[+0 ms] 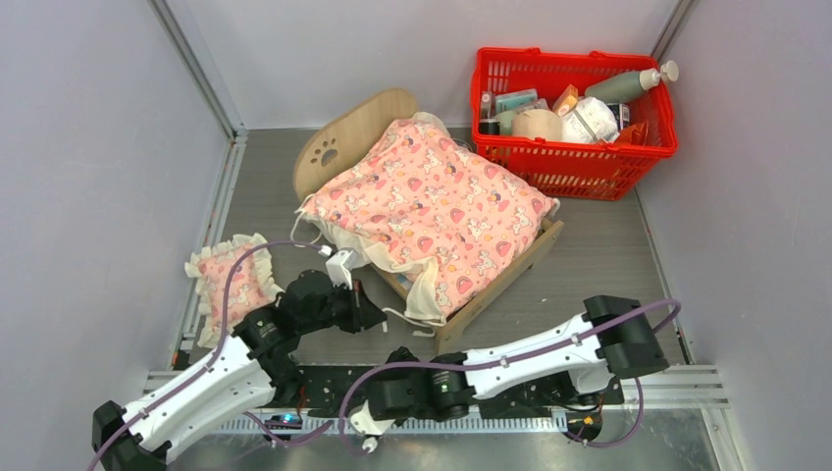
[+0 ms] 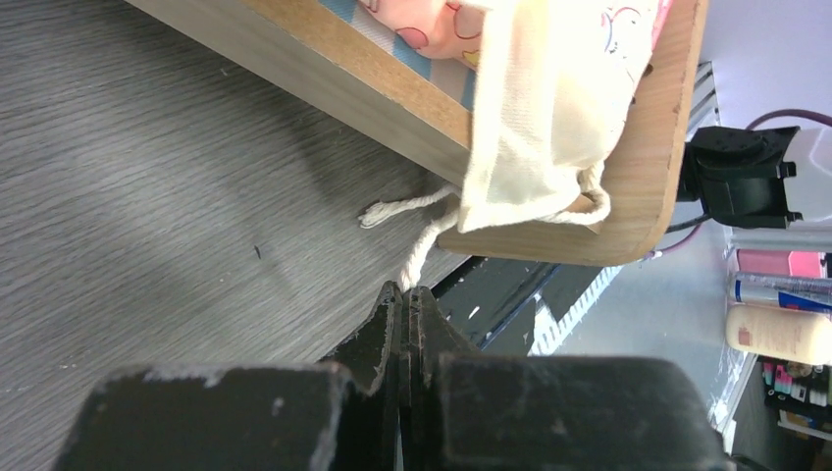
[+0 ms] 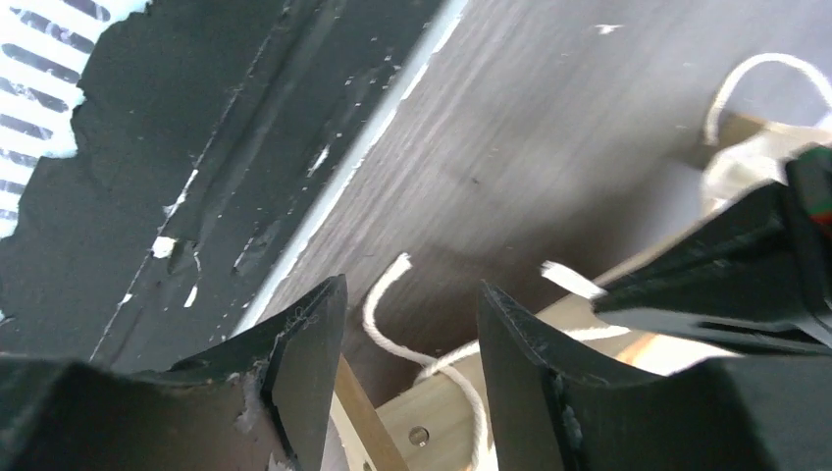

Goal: Set up the pet bed
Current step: Tie the ropes to the bed frame.

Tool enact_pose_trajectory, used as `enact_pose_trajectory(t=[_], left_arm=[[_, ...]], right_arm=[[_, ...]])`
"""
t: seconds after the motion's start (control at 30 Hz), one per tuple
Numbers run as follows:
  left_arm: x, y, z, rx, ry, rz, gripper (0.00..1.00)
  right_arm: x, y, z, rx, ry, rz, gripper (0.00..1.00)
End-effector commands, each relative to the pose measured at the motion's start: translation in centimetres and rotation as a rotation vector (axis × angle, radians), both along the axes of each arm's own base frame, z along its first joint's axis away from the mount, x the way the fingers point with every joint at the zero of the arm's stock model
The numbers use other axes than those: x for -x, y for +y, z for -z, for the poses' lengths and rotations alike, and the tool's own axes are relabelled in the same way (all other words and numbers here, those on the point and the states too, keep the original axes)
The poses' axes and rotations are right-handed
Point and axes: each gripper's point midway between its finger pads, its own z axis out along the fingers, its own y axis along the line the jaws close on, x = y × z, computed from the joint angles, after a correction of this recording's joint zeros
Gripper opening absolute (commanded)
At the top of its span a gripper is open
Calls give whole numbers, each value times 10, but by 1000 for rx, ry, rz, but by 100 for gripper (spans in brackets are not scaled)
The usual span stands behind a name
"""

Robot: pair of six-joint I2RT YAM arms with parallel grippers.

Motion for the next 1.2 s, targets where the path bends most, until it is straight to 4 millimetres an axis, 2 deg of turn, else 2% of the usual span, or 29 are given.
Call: enact_pose_trajectory(t=[0.0, 0.13, 0.47, 0.77, 1.07, 1.13, 1.17], left_arm=[[-9, -8, -23, 65, -30, 23, 0], [-16, -6, -18, 60, -7, 15, 0], [-35, 1, 2, 12, 41, -24, 0], [-49, 5, 2, 17, 31, -55, 0], [-54, 3, 1, 25, 42, -61, 0], [-54, 4, 2, 22, 42, -64, 0], [-53, 4, 3, 20, 44, -64, 0]], right_arm=[[-2, -21, 15, 204, 109, 40, 56], [-7, -22, 34, 317, 129, 57, 53], [-43, -32, 53, 434, 181, 117, 49], [-62, -40, 69, 523, 197, 148, 49], [-75, -43, 86, 576, 198, 148, 48], [-75, -42, 88, 577, 205, 148, 45], [-76, -43, 89, 575, 209, 149, 37]])
